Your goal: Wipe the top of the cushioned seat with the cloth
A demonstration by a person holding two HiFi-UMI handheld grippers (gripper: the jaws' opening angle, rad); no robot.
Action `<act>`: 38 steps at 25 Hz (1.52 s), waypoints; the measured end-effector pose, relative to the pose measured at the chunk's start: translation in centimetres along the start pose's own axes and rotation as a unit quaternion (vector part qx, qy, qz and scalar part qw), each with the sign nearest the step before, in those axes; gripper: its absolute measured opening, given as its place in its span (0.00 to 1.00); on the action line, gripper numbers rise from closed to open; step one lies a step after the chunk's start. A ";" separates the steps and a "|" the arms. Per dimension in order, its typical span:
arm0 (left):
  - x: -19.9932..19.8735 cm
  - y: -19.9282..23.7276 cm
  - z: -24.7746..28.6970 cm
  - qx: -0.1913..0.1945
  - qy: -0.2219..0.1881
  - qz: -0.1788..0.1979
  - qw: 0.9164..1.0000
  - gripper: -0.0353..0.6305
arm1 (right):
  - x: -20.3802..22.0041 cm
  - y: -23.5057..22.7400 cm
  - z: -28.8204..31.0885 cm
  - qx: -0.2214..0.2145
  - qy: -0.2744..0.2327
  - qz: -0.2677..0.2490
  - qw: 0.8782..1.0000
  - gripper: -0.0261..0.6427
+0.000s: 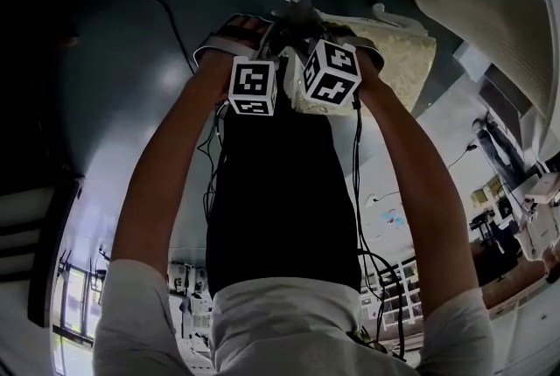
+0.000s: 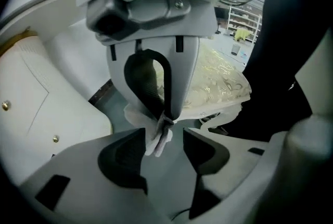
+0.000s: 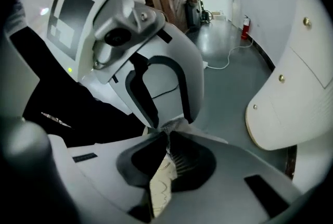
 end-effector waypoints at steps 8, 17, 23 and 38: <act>-0.4 -0.3 2.0 -0.013 0.003 -0.031 0.999 0.19 | 1.0 0.0 -1.1 -0.025 -0.046 -0.017 0.998 0.08; -1.5 -1.4 2.5 -0.041 0.018 -0.113 0.993 0.11 | 4.9 1.3 -7.3 0.135 -0.144 0.109 0.974 0.13; -2.0 -2.2 2.9 -0.063 0.011 -0.149 0.987 0.11 | 7.9 2.5 -9.4 0.191 -0.168 0.207 0.945 0.13; -2.1 -8.1 2.2 -0.011 -0.014 -0.102 0.995 0.11 | 8.4 12.5 -7.8 0.251 -0.206 0.380 0.866 0.09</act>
Point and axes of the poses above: the fingertips, and each gripper's own axes: z forward along the fingers, y to its left, x out of its underside, the point moved 10 cm from there along -z, backward along the fingers, and after that the axes turned 7 degrees about -y, right-handed, at the moved point
